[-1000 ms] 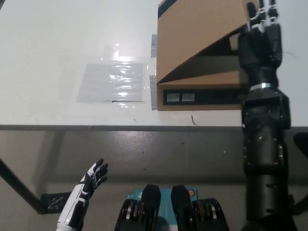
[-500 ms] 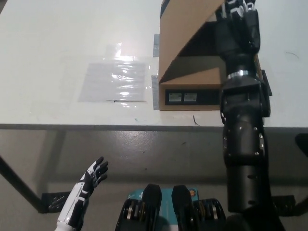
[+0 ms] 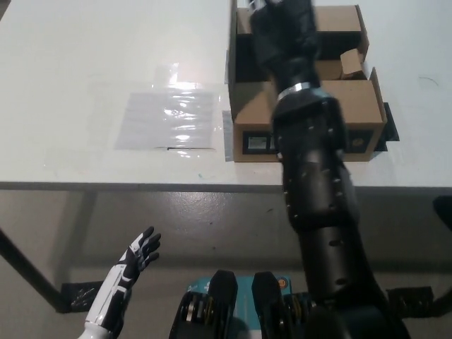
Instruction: A small storage box is placed at the center of the table and the robot uses its right hand to slide under its lid and push it upwards to open it
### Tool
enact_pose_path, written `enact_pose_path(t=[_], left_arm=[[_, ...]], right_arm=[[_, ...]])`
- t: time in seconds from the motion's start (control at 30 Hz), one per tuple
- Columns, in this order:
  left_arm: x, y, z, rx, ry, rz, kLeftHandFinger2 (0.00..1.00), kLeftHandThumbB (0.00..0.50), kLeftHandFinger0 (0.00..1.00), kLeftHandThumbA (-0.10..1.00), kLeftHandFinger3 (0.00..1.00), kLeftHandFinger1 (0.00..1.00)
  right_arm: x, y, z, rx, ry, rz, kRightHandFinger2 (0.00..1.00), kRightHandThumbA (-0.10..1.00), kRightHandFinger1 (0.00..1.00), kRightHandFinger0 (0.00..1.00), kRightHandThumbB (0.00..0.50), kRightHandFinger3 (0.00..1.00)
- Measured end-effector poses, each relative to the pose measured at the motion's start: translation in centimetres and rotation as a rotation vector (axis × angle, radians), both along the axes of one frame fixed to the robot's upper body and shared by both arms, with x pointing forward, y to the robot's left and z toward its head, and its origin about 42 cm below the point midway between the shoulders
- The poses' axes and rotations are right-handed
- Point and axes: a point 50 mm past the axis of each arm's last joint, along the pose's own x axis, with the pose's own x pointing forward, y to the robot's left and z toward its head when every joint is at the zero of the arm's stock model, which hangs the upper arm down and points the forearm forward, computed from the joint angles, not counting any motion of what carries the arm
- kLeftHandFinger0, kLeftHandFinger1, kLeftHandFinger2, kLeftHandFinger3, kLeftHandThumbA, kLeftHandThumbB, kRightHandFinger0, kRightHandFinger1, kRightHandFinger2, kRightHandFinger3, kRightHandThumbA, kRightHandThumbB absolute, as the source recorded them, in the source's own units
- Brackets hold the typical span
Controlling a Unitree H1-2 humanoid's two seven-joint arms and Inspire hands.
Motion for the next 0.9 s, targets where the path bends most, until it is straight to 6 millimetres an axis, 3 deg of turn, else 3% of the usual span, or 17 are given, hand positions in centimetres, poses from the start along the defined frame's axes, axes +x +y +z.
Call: enact_pose_path(t=[0.27,0.37,0.5,0.7,0.8,0.9], left_arm=[[0.1,0.0,0.1,0.007,-0.002,-0.002,1.0,0.37,1.0,1.0,1.0,1.0],[0.2,-0.1,0.1,0.008,-0.001,-0.004,1.0,0.369,1.0,1.0,1.0,1.0],[0.2,-0.1,0.2,0.012,-0.002,-0.006,1.0,0.389,1.0,1.0,1.0,1.0],[0.5,-0.2,0.4,0.019,-0.001,-0.009,1.0,0.386,1.0,1.0,1.0,1.0],[0.6,-0.2,0.5,0.022,0.001,-0.011,1.0,0.388,1.0,1.0,1.0,1.0],[0.6,-0.3,0.5,0.023,0.005,-0.013,1.0,0.388,1.0,1.0,1.0,1.0]], right_arm=[[0.4,3.8,-5.4,-0.202,0.134,0.089,1.0,1.0,1.0,1.0,0.297,1.0],[0.4,4.7,-6.9,-0.267,0.163,0.111,1.0,1.0,1.0,1.0,0.318,1.0],[0.3,5.5,-8.8,-0.357,0.19,0.132,1.0,1.0,1.0,1.0,0.307,1.0],[0.5,5.0,-9.3,-0.414,0.171,0.123,1.0,1.0,1.0,1.0,0.338,1.0],[0.7,4.6,-8.6,-0.419,0.141,0.11,1.0,1.0,1.0,1.0,0.321,1.0],[0.8,4.2,-6.9,-0.406,0.083,0.095,1.0,1.0,1.0,1.0,0.348,1.0]])
